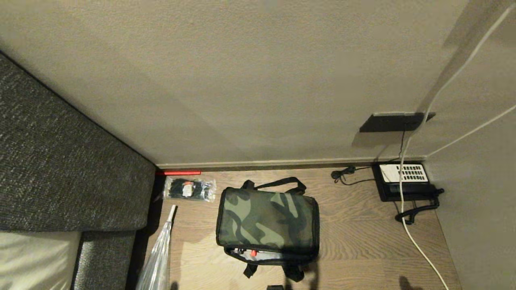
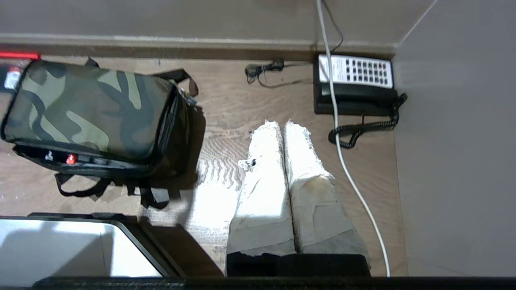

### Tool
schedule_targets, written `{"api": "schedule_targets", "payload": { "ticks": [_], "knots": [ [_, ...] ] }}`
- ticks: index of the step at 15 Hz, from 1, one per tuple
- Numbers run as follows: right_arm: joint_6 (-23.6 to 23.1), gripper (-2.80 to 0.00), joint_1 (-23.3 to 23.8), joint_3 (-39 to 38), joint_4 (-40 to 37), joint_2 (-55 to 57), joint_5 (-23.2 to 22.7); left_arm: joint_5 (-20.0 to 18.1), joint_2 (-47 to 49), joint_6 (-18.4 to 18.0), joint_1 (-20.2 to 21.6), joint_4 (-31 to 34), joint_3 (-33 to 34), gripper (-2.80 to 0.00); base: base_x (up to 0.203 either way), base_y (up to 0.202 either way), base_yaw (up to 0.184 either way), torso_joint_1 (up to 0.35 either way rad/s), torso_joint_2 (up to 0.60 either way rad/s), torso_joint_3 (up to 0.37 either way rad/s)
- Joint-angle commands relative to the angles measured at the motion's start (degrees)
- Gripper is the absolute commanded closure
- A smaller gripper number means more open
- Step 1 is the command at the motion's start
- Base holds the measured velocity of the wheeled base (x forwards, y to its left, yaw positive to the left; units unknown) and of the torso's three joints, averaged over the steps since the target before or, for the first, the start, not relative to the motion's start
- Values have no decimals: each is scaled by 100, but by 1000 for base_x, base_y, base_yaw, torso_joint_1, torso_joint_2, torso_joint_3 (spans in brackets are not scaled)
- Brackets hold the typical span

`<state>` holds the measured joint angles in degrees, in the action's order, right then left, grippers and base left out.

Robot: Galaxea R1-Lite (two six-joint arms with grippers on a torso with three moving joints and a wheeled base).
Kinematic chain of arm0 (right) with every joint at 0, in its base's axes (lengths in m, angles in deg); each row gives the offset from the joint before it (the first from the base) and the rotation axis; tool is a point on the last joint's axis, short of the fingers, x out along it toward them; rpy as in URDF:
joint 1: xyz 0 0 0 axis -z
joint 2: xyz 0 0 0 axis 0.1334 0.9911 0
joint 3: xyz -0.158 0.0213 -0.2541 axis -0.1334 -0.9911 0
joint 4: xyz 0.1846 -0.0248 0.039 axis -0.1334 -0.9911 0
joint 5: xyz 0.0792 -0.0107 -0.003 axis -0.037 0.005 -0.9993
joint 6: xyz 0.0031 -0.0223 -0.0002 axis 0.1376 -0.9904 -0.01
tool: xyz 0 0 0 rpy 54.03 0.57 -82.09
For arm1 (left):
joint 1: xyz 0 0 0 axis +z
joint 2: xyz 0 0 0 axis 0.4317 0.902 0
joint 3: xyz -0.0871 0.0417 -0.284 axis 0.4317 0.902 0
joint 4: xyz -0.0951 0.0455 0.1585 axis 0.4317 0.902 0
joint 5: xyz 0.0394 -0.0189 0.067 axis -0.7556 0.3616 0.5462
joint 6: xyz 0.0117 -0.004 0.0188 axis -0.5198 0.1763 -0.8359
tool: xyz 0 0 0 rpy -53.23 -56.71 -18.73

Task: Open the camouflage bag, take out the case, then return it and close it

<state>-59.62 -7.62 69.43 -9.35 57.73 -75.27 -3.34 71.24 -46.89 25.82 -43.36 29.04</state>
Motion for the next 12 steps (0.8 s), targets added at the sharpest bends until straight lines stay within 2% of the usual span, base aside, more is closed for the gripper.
{"api": "schedule_targets", "payload": {
  "ticks": [1,12],
  "knots": [
    [-8,0,-5,0,4,-11,-3,2,-11,6,2,6,18,0,0,0,0,2,3,195],
    [-8,0,4,0,4,-11,-3,2,-11,24,2,0,18,0,0,0,0,2,2,204]
  ]
}}
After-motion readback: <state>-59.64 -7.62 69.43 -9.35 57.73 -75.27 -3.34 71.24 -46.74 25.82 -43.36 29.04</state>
